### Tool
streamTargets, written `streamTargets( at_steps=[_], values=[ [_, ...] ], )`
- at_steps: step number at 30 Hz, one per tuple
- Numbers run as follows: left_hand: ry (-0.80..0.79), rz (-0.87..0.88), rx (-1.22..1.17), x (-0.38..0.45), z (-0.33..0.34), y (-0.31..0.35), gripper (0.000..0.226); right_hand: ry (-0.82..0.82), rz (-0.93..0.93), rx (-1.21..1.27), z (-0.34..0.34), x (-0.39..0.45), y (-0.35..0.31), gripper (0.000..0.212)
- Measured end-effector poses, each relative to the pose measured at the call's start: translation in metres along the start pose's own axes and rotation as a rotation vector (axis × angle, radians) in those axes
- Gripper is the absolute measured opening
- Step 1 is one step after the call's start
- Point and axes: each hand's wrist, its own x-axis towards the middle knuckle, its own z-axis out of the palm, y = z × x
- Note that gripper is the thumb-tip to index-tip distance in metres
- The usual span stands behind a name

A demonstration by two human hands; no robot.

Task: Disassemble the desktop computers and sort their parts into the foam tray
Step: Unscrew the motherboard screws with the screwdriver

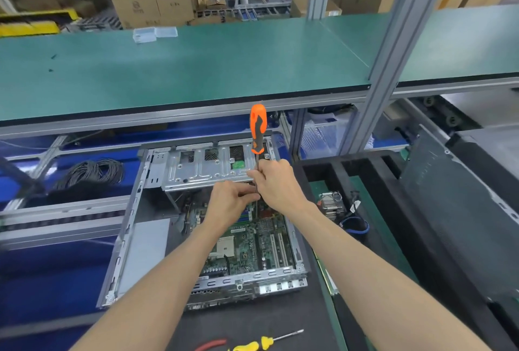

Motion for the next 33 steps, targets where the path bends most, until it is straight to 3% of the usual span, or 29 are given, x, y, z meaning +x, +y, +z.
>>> streamTargets(
  at_steps=[29,33],
  values=[
    [0.057,0.031,0.056,-0.003,0.008,-0.013,0.007,0.037,0.005,0.099,0.016,0.003,0.005,0.032],
    [0.115,-0.02,-0.048,-0.008,-0.005,0.004,0.01,0.029,-0.012,0.083,0.018,0.0,0.005,0.031]
  ],
)
